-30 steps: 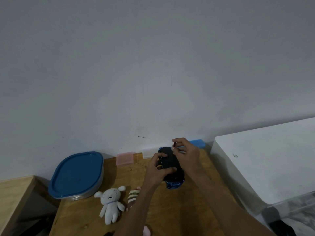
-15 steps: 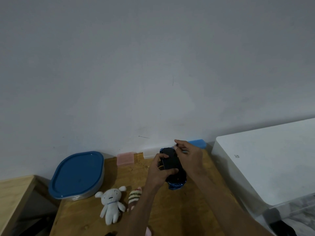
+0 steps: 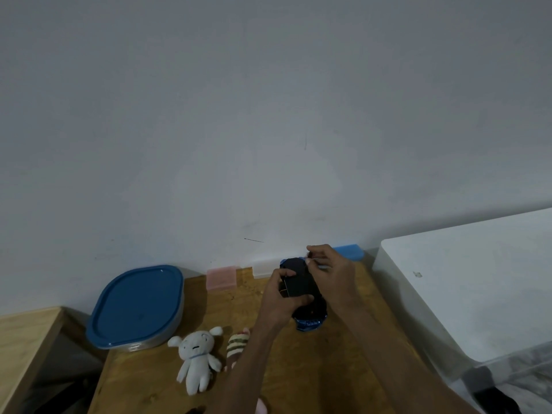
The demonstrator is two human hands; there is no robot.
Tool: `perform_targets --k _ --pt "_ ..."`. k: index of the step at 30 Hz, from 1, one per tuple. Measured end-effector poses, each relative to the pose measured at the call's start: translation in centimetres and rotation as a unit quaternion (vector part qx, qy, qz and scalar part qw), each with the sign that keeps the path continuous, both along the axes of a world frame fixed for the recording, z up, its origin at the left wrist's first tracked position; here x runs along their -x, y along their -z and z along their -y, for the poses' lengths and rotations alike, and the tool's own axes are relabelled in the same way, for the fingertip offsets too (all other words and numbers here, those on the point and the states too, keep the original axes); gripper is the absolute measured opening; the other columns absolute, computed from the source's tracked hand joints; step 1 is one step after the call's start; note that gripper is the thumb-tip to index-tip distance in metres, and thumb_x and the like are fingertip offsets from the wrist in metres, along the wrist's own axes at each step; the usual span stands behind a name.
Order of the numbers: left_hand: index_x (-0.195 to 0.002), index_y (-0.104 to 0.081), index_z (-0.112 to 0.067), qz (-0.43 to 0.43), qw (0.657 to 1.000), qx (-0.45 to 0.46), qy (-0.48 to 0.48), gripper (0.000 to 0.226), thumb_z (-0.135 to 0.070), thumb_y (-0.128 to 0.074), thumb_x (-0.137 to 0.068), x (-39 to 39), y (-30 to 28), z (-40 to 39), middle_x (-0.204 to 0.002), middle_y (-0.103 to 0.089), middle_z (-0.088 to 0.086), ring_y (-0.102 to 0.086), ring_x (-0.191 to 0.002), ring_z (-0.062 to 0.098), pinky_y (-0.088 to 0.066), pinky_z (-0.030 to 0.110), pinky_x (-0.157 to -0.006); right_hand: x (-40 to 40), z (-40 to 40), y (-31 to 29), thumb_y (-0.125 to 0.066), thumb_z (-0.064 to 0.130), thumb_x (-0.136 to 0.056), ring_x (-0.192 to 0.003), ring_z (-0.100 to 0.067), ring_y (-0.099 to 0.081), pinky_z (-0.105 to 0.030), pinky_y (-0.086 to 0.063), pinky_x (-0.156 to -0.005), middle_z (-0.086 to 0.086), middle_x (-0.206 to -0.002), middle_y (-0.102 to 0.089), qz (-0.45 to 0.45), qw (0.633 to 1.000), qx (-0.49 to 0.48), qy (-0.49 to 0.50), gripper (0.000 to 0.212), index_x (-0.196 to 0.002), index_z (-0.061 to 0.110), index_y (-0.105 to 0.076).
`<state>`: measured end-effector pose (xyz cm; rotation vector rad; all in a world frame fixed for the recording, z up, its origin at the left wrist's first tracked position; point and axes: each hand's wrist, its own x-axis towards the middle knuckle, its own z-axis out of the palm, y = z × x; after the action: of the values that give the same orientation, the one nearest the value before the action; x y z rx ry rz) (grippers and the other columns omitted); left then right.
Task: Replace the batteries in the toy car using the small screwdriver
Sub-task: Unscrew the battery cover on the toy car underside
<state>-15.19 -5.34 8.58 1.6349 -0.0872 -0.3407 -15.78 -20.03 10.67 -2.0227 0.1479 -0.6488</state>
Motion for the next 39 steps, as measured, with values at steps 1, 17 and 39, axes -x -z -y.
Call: perform_targets --k 1,17,39 --pt "-0.111 -0.054 -0.031 0.002 1.000 -0.002 0.002 0.057 -0.011 -0.089 -0.071 0.0 0.0 0.0 -0.121 -0.063 -0.001 -0.064 -0.110 0.021 -0.064 0.039 -0.081 0.0 -0.1 0.1 -0.075 0.014 -0.088 -0.089 -0.007 -0.071 -0.034 -0.064 -0.074 0.009 -0.097 -0.072 0.000 1.000 -0.002 0.003 0.026 -0.113 0.019 -0.070" --pt "-0.111 -0.053 -0.029 0.013 1.000 -0.008 0.012 0.055 -0.006 -0.086 -0.074 -0.3 0.1 -0.1 -0.121 -0.062 -0.001 -0.063 -0.108 0.018 -0.063 0.037 -0.081 -0.6 -0.3 0.0 -0.073 0.011 -0.089 -0.086 -0.011 -0.071 -0.037 -0.064 -0.074 0.005 -0.098 -0.072 -0.007 1.000 -0.016 0.014 0.026 -0.112 0.023 -0.071" --pt "-0.112 -0.052 -0.027 0.004 1.000 -0.003 0.024 0.052 0.001 -0.081 -0.078 0.5 5.7 -1.9 -0.126 -0.058 -0.002 -0.061 -0.109 0.020 -0.062 0.034 -0.077 4.8 2.9 9.3 -0.076 0.010 -0.087 -0.088 -0.012 -0.064 -0.019 -0.047 -0.077 -0.003 -0.099 -0.073 -0.200 0.974 -0.011 0.104 0.022 -0.109 0.008 -0.073"
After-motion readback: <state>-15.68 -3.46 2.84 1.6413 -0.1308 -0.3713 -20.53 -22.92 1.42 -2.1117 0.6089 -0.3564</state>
